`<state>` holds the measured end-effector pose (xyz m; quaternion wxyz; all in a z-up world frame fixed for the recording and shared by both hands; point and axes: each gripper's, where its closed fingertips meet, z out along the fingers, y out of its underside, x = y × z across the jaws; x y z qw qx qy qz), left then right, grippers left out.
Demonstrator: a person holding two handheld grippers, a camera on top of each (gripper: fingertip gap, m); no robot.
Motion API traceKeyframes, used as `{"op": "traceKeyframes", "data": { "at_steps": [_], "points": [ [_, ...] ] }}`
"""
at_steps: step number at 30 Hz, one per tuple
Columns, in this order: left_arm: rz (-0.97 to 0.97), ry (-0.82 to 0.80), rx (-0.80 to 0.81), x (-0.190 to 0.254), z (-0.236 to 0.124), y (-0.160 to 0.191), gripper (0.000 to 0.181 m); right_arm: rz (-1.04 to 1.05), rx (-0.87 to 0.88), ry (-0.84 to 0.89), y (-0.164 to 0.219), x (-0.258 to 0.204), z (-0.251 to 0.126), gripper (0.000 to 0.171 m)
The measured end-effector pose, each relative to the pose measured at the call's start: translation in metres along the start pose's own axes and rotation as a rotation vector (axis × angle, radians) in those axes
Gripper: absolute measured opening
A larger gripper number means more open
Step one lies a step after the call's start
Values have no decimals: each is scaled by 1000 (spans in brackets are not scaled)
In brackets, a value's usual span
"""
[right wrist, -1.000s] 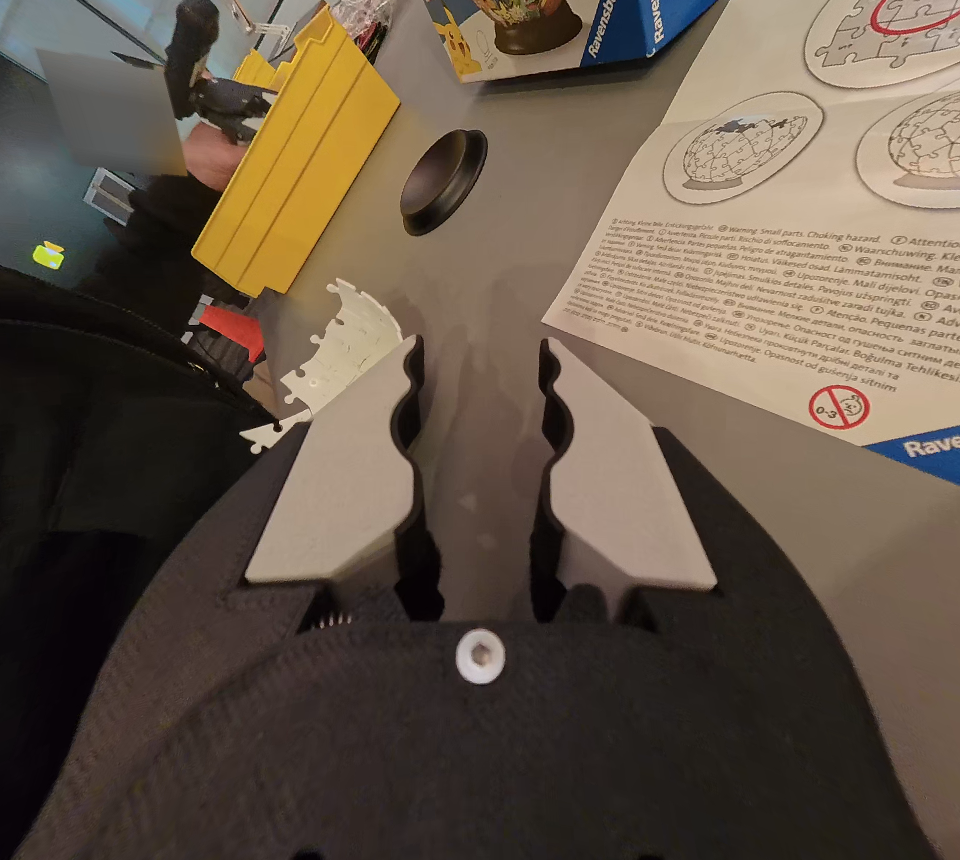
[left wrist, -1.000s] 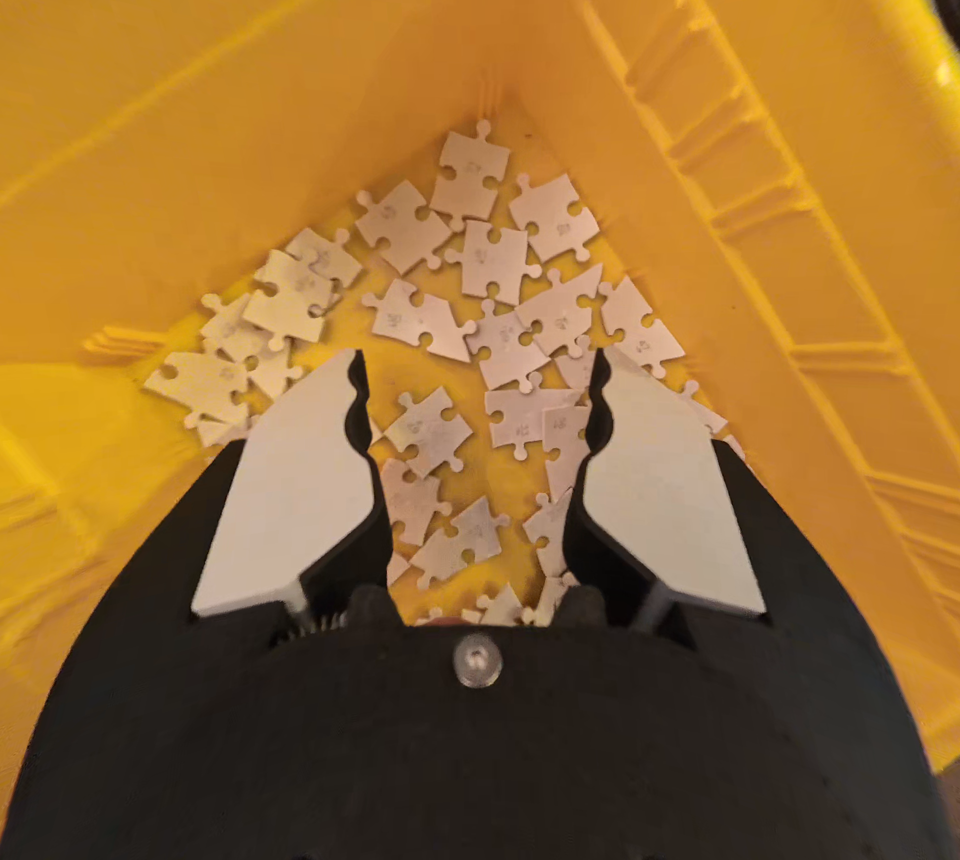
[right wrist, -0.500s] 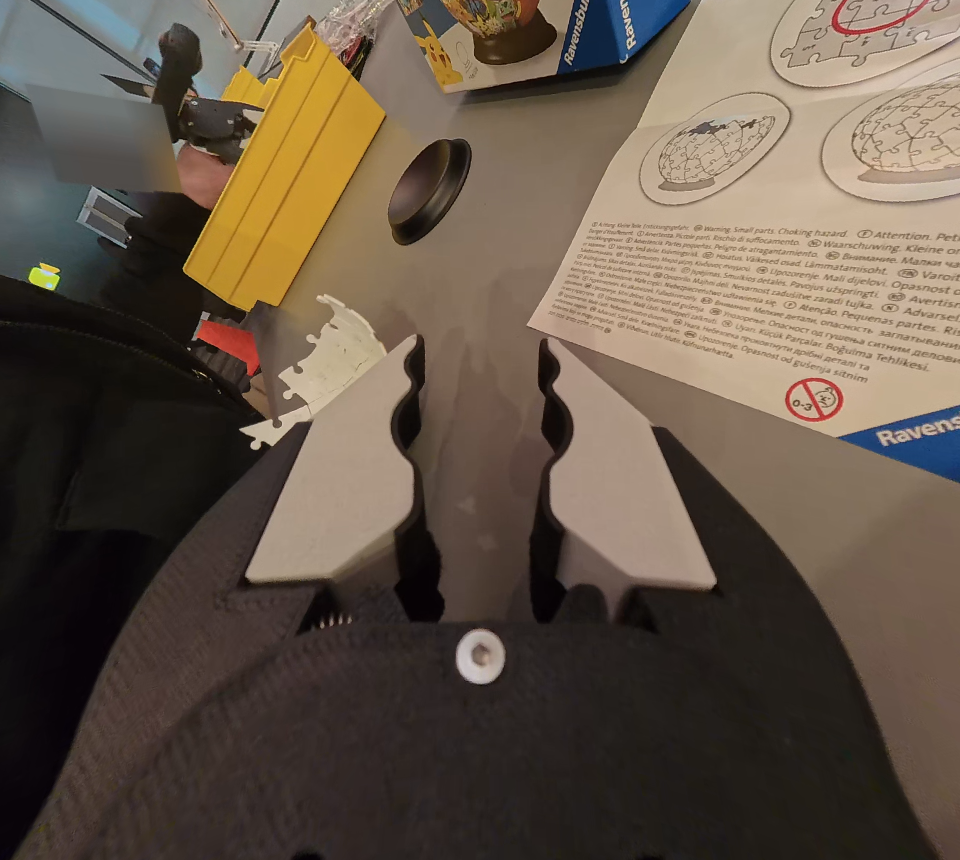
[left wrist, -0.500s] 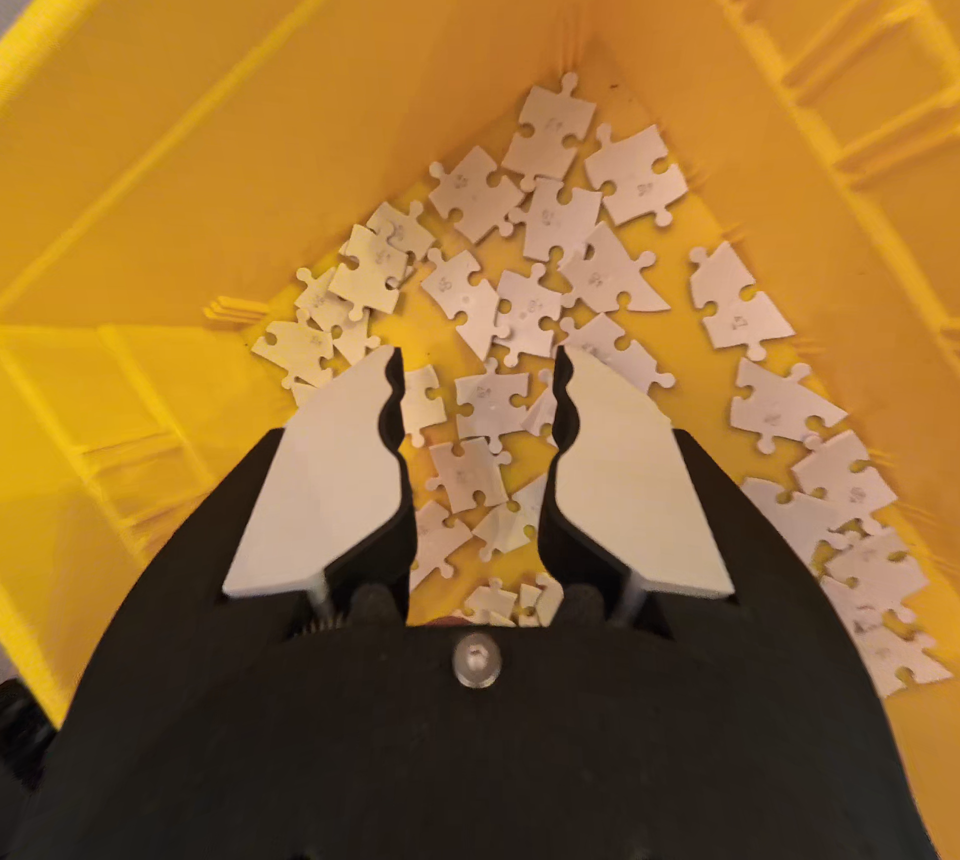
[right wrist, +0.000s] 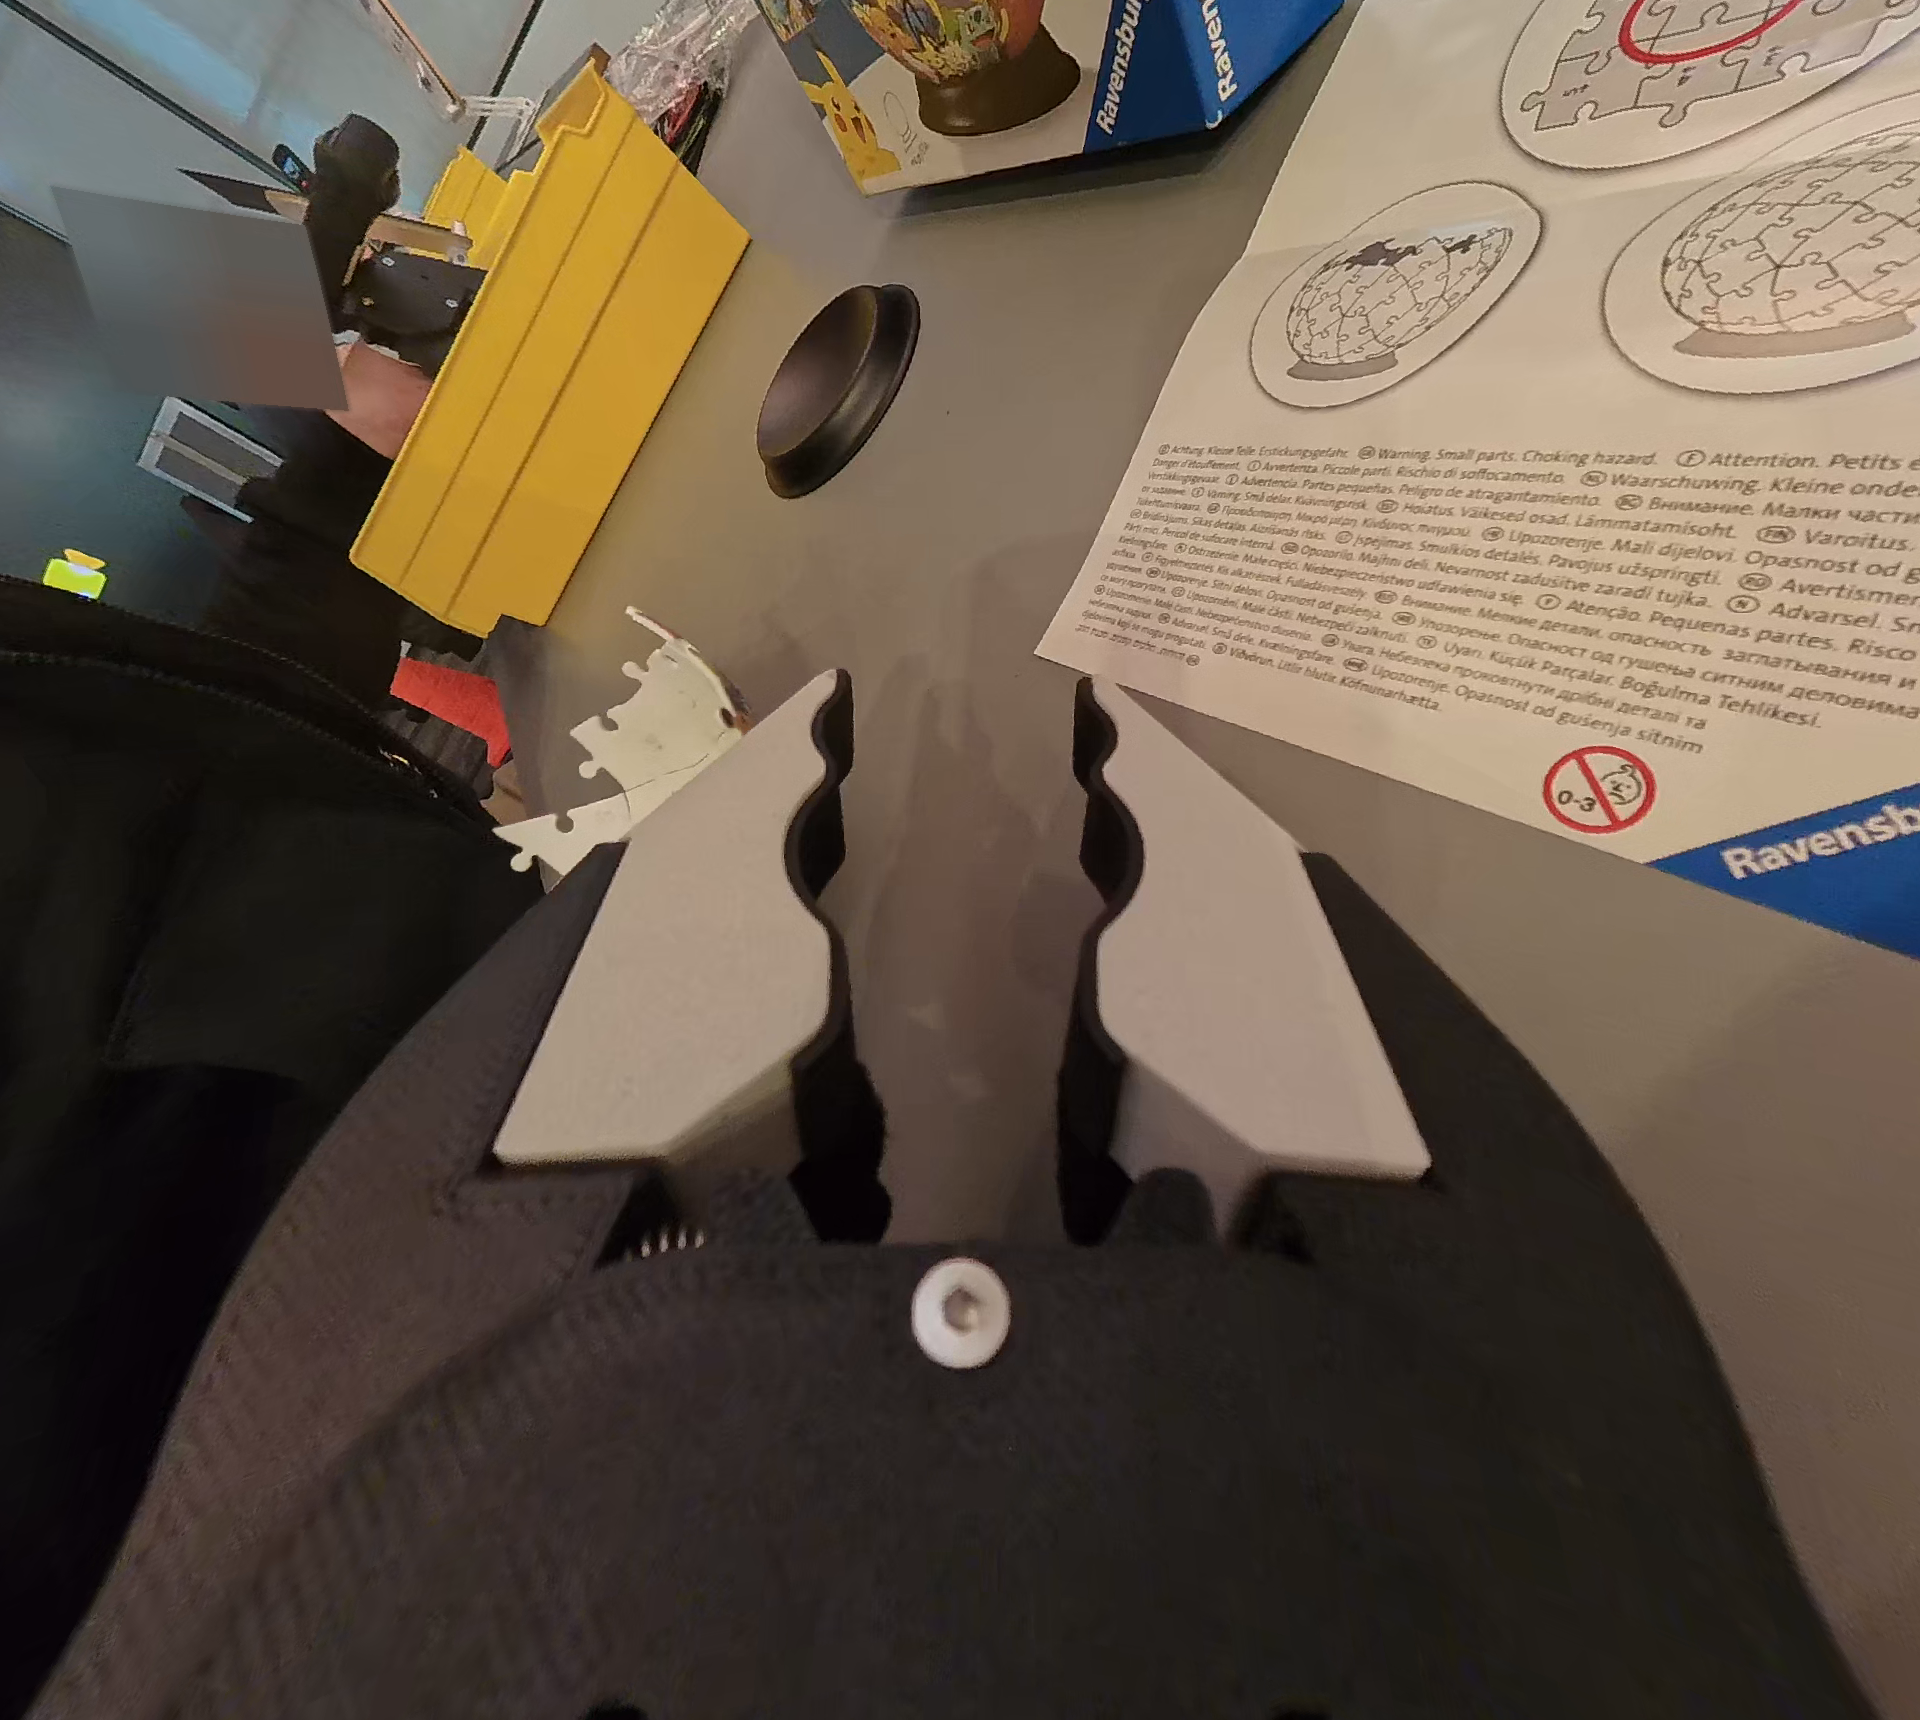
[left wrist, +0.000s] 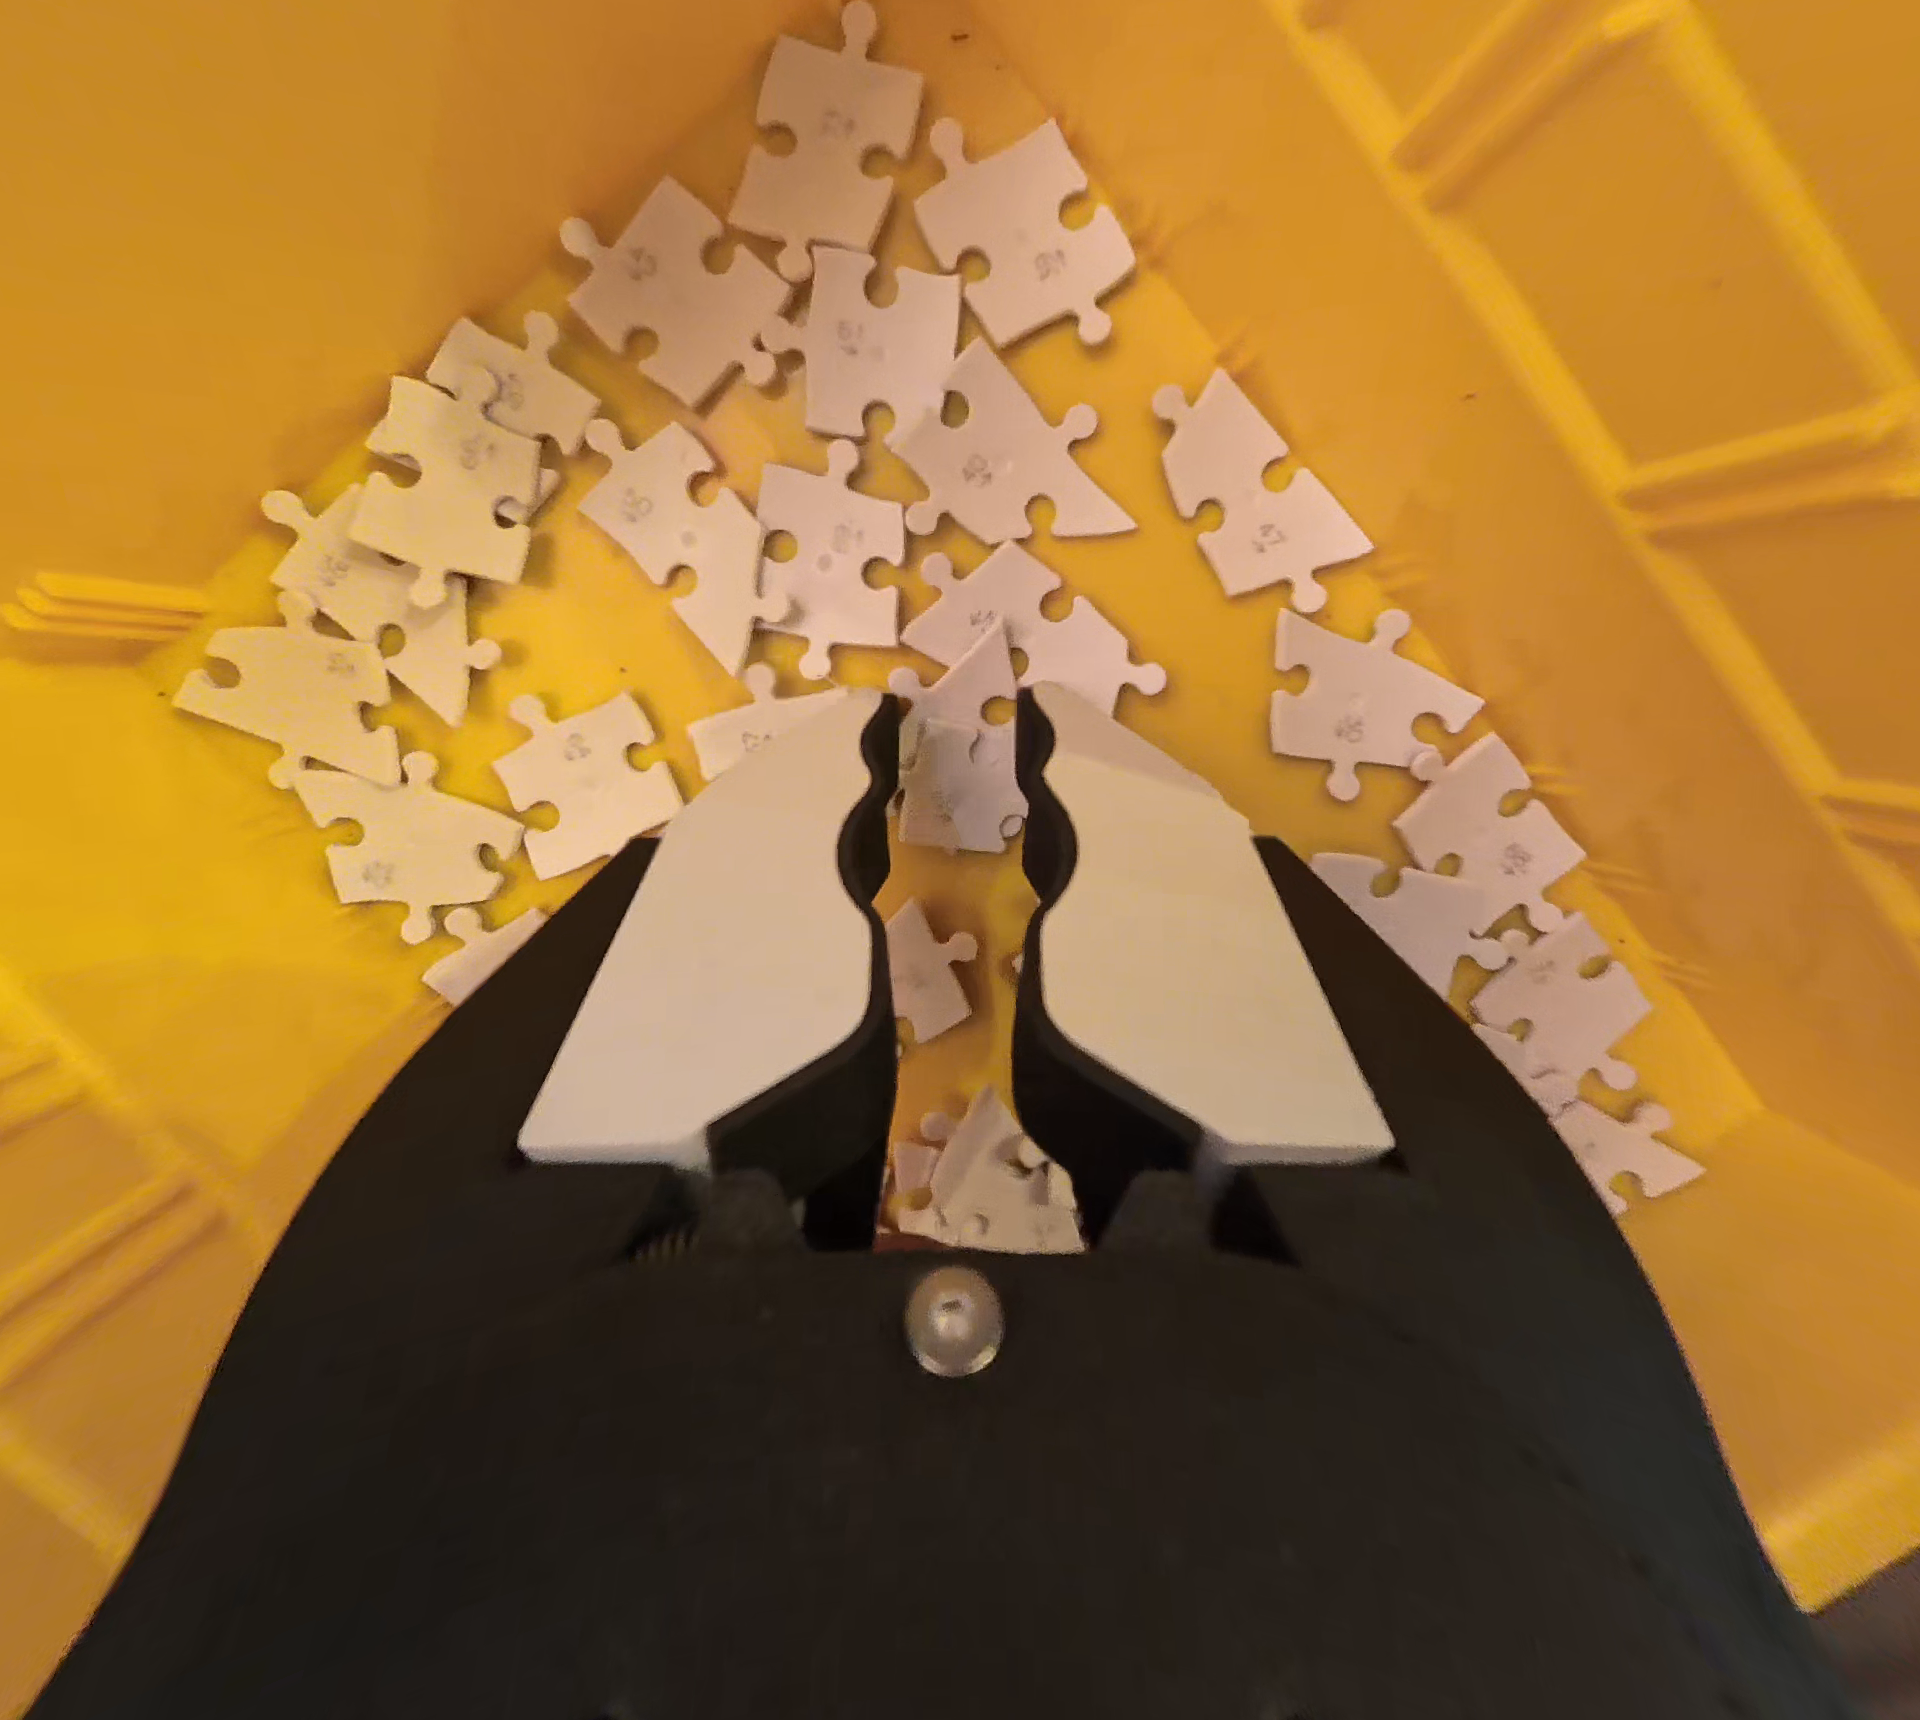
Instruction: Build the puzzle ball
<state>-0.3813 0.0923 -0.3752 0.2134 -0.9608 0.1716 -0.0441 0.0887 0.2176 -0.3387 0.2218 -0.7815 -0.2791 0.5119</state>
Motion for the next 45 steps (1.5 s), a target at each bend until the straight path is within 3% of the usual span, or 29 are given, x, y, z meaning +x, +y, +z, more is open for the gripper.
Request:
{"op": "traceKeyframes", "data": {
  "at_steps": [11,16,18,22,26,34,38,42,45],
  "points": [
    [-184,34,149,-15,-8,-15,21,4,-3,5,0,1,1,41],
    [-291,16,184,-25,-11,-16,38,1,-1,4,0,1,0,41],
    [-284,-6,185,-25,-19,-15,42,1,-1,1,0,1,0,41],
    [-249,1,134,-14,-32,-3,32,1,2,-2,-1,0,0,41],
    [-177,-9,33,0,-27,15,35,0,2,-4,-1,0,0,41],
    [-131,-57,36,0,-13,11,42,0,1,-5,0,0,0,41],
    [-91,-91,21,-5,-4,8,34,2,3,-4,-1,0,0,40],
    [-92,-73,45,-6,-5,5,3,2,3,-2,-1,1,0,40],
    [-101,-83,54,-10,-7,7,3,6,2,1,-1,1,0,40]
  ]
}}
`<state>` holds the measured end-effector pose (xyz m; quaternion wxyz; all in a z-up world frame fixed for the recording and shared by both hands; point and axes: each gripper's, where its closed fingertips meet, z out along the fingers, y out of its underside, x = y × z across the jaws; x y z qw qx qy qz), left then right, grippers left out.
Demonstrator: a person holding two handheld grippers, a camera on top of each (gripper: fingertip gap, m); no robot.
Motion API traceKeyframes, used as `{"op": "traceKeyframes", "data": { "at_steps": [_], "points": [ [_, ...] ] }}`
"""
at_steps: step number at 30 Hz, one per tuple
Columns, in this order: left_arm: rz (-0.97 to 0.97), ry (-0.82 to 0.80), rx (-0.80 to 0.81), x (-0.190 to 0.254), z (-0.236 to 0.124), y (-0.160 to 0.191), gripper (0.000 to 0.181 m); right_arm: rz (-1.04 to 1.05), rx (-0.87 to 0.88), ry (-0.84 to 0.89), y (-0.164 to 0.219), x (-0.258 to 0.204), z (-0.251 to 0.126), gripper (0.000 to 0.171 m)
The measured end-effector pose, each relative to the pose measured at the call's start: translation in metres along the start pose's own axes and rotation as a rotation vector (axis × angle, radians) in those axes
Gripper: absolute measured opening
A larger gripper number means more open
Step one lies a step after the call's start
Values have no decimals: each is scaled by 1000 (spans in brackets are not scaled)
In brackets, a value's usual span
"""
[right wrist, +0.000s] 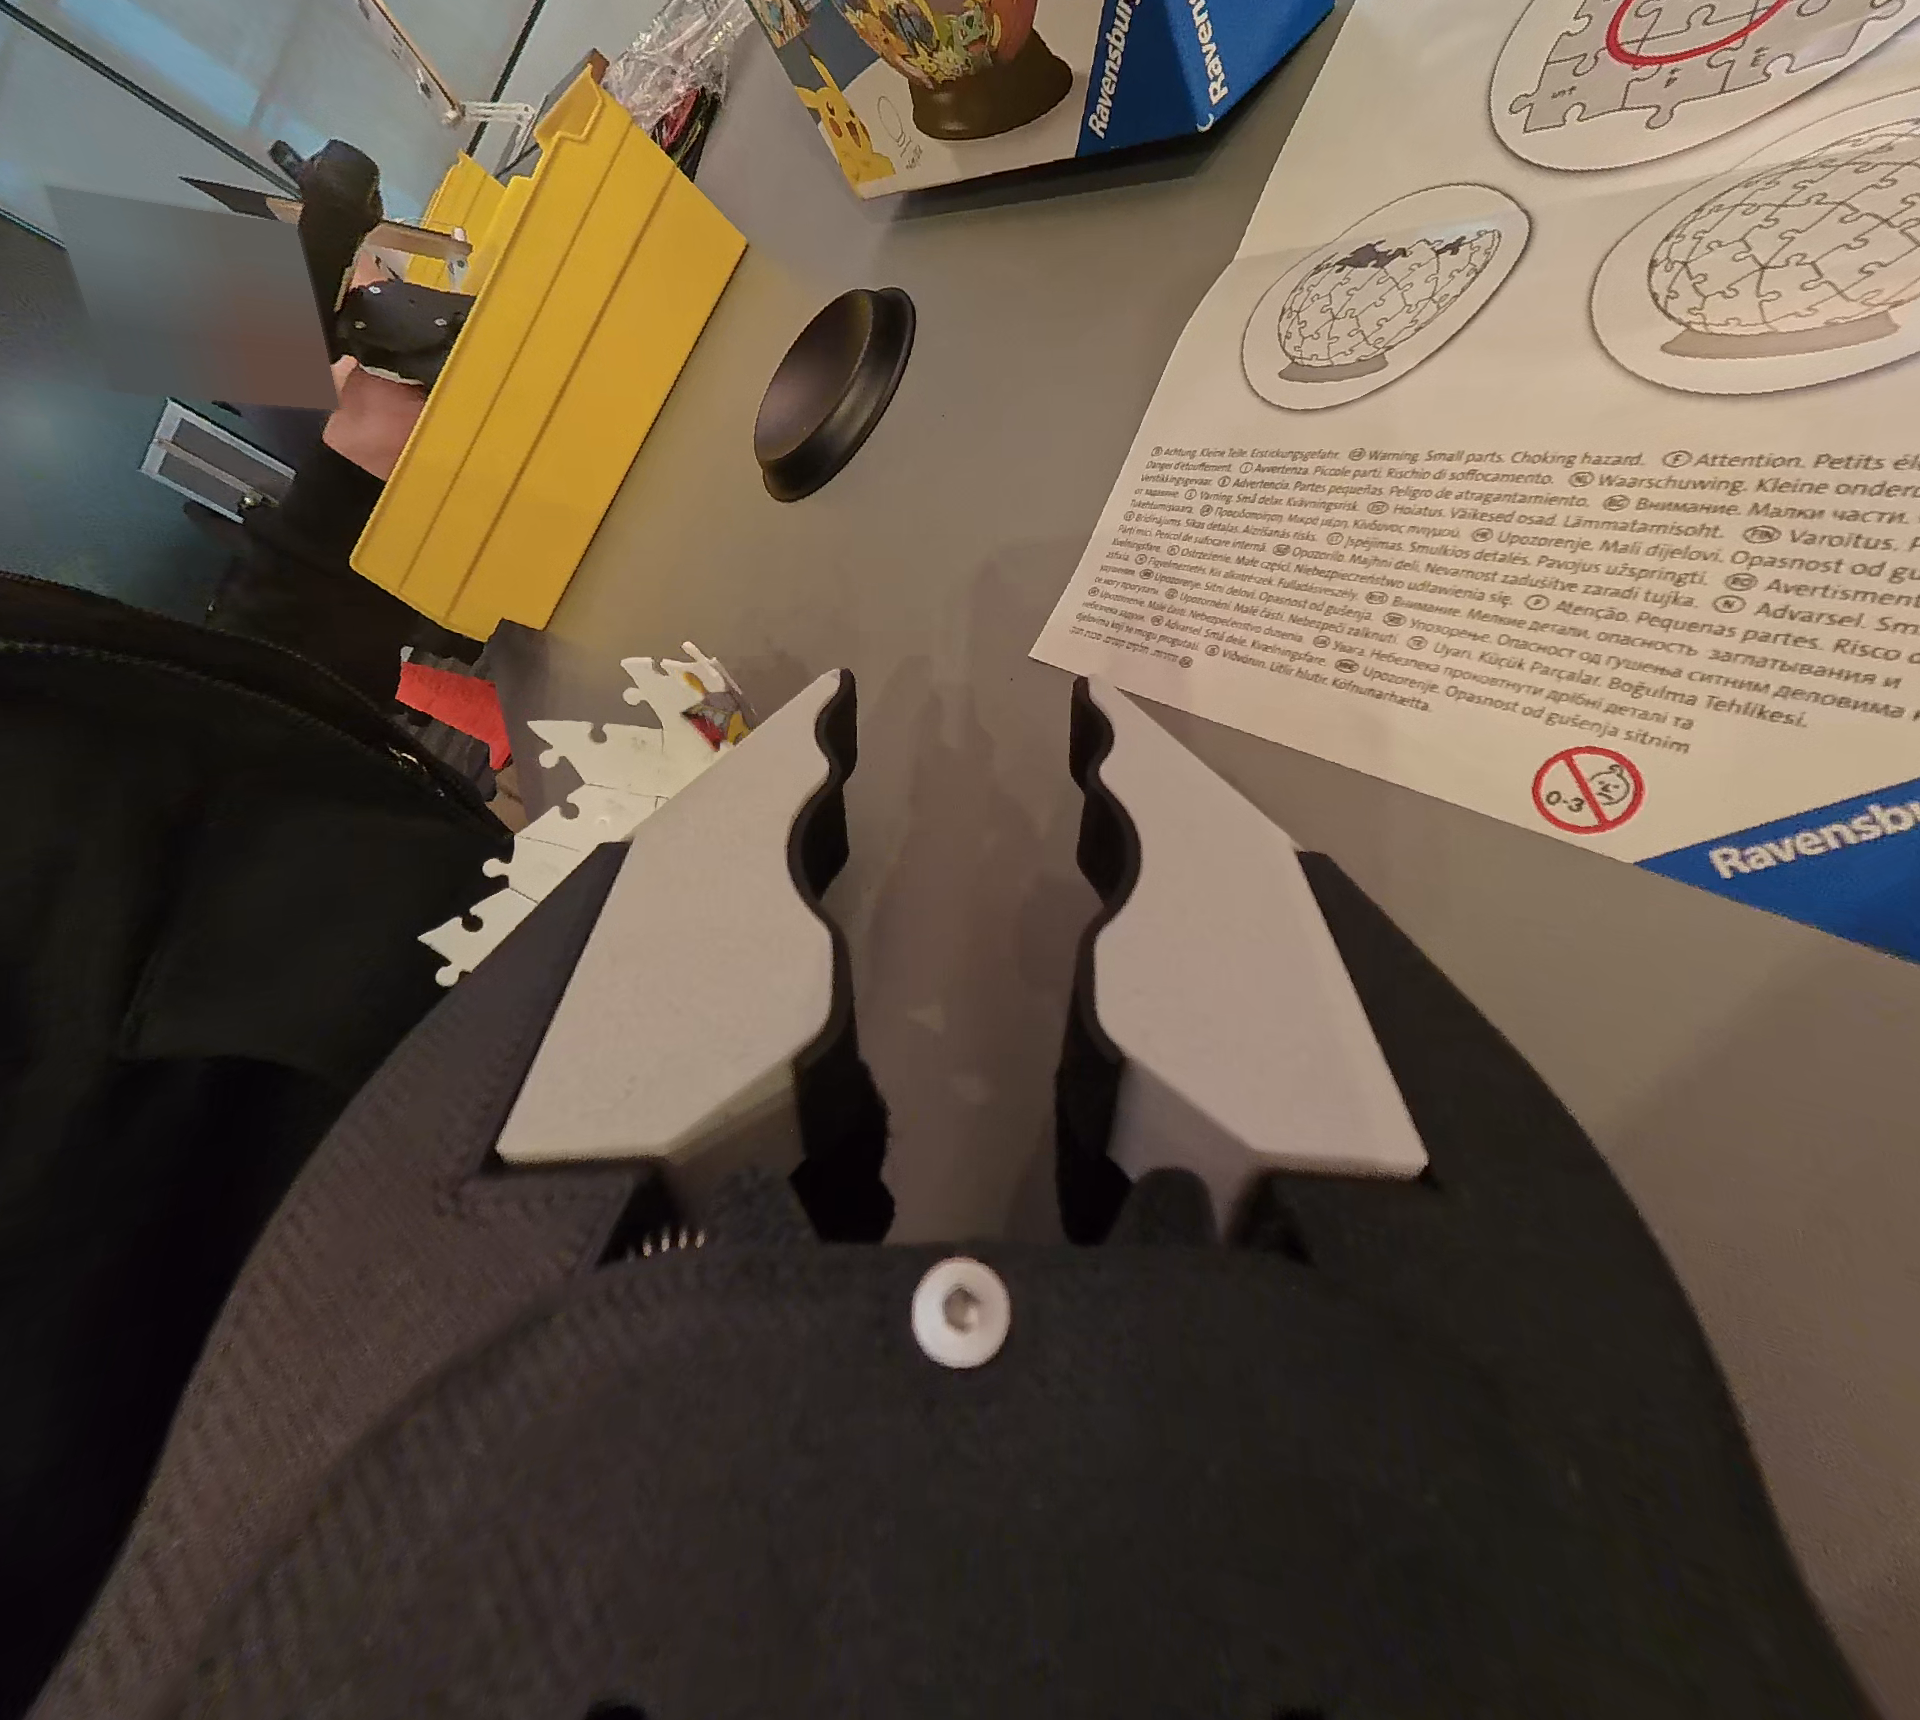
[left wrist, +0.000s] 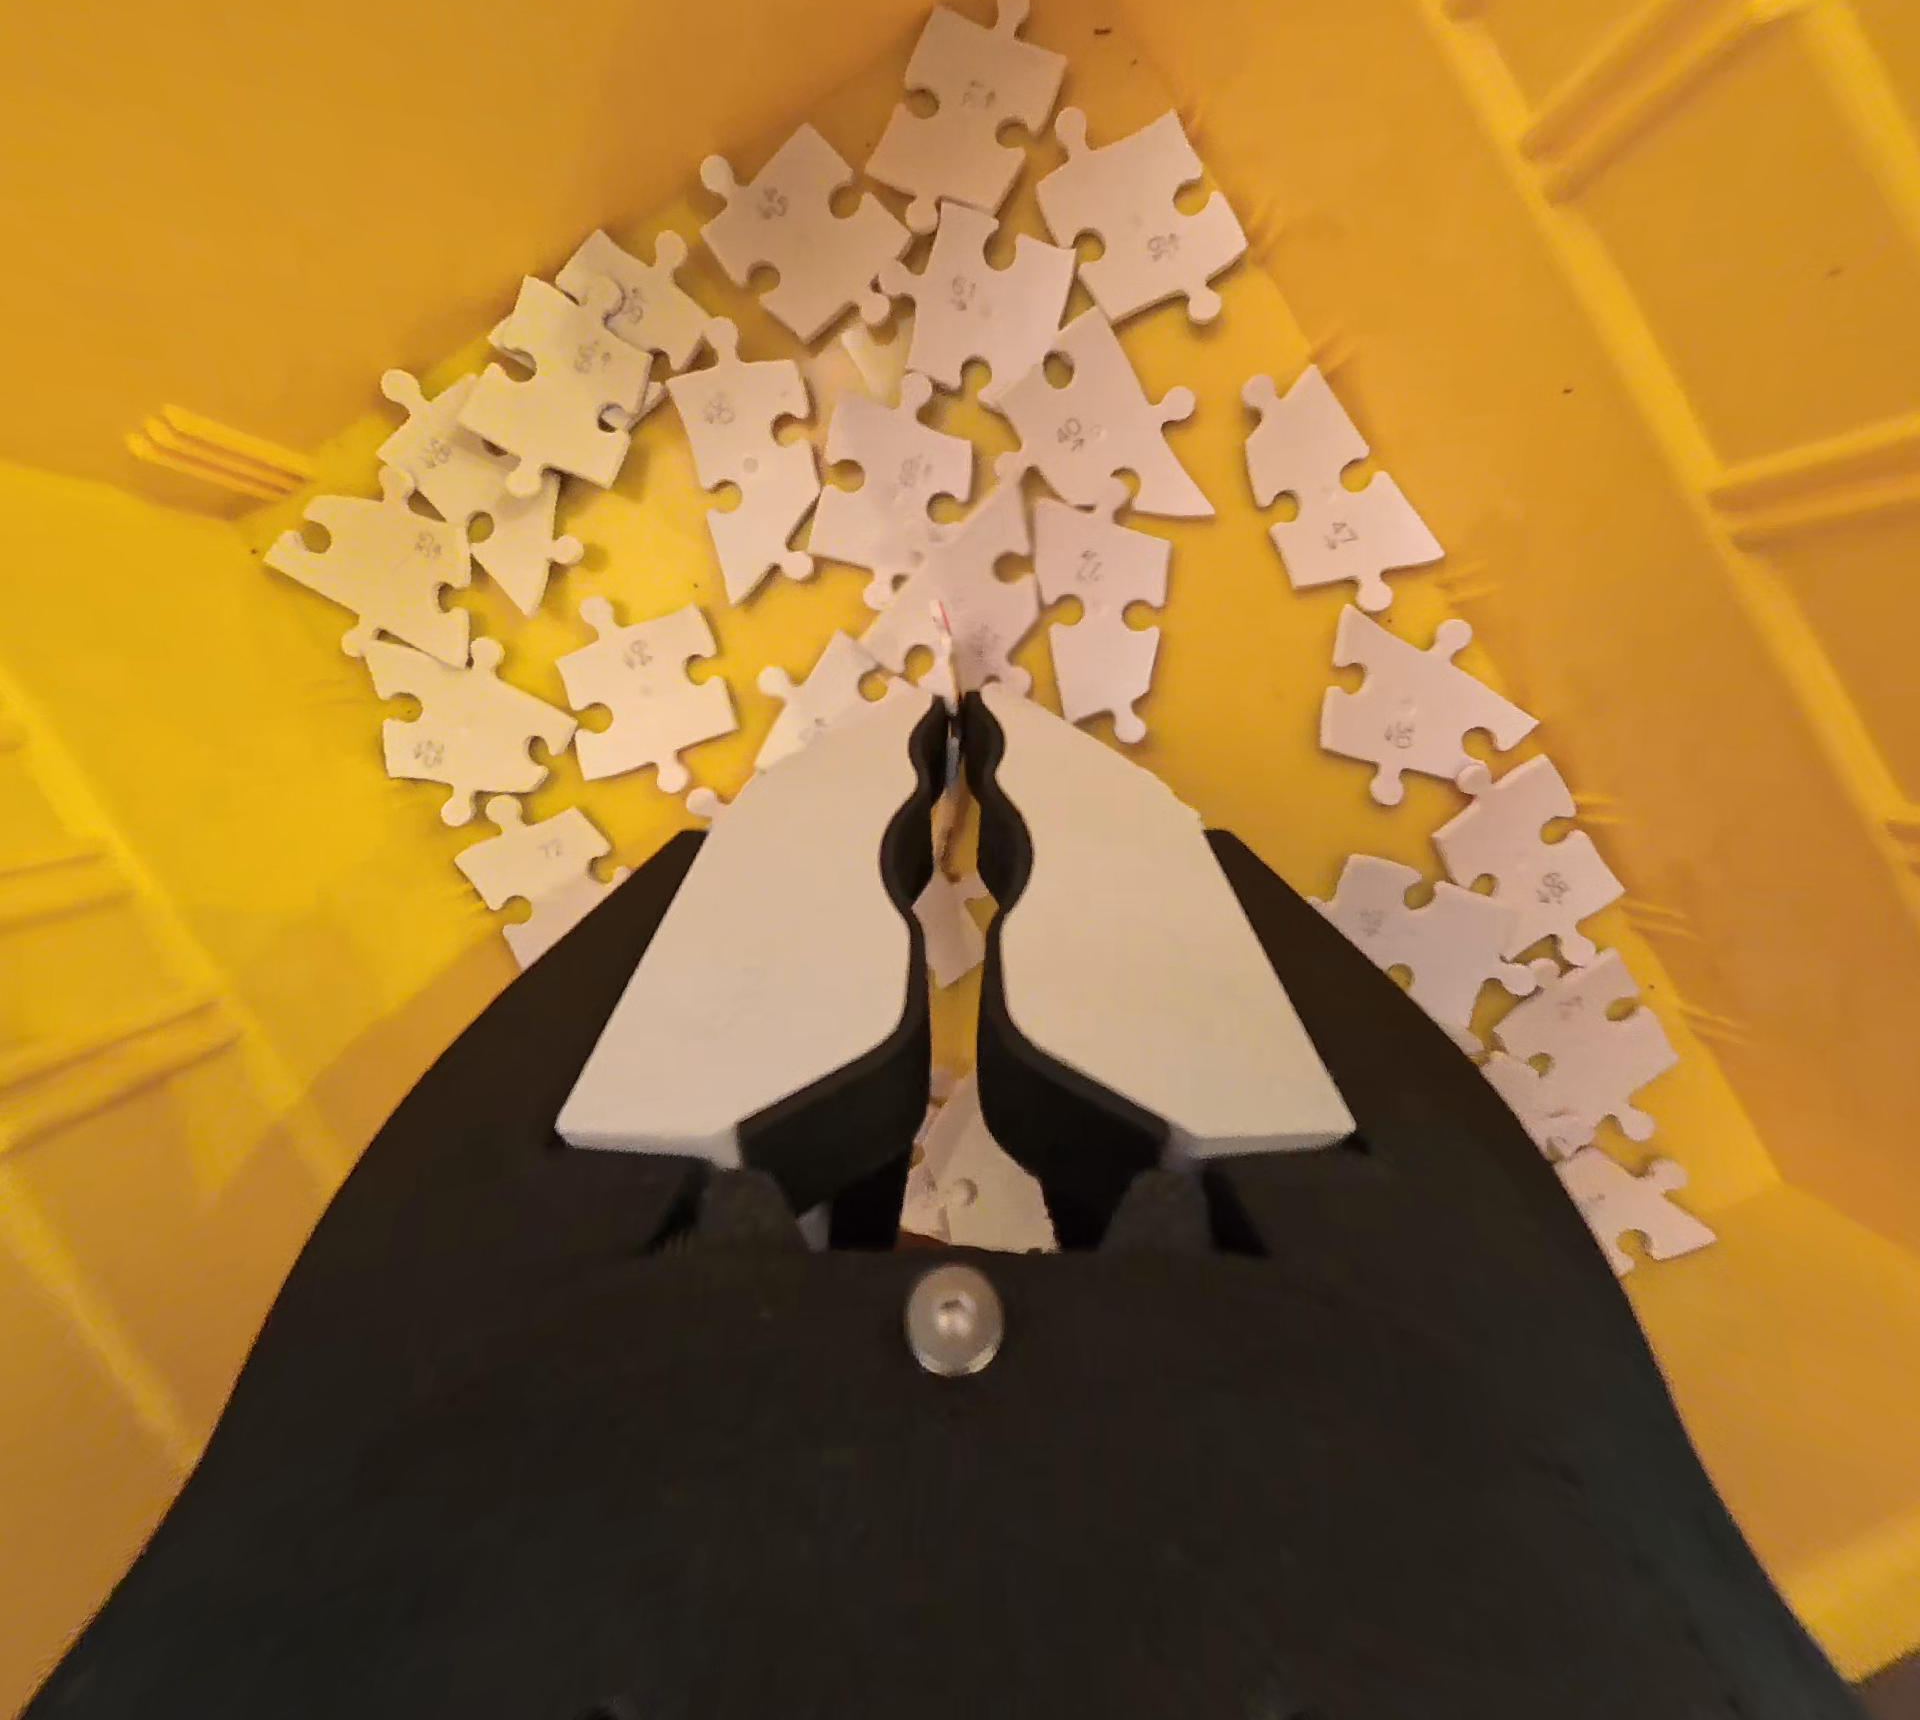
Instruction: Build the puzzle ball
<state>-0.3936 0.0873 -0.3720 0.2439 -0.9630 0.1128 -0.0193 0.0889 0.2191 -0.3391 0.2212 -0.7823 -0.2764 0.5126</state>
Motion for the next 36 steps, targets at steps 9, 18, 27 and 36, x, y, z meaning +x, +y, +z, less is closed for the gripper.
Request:
{"op": "traceKeyframes", "data": {
  "at_steps": [9,18,27,36],
  "points": [
    [-44,-85,77,-19,-22,-15,2,5,-2,4,0,1,0,40],
    [-51,-58,37,-23,-33,-18,44,-1,1,1,0,0,0,40],
    [-37,33,-153,17,-37,37,45,-6,1,-6,-1,0,0,40],
    [-88,26,-189,21,-27,44,34,-10,1,-15,0,-2,0,40]
  ]
}}
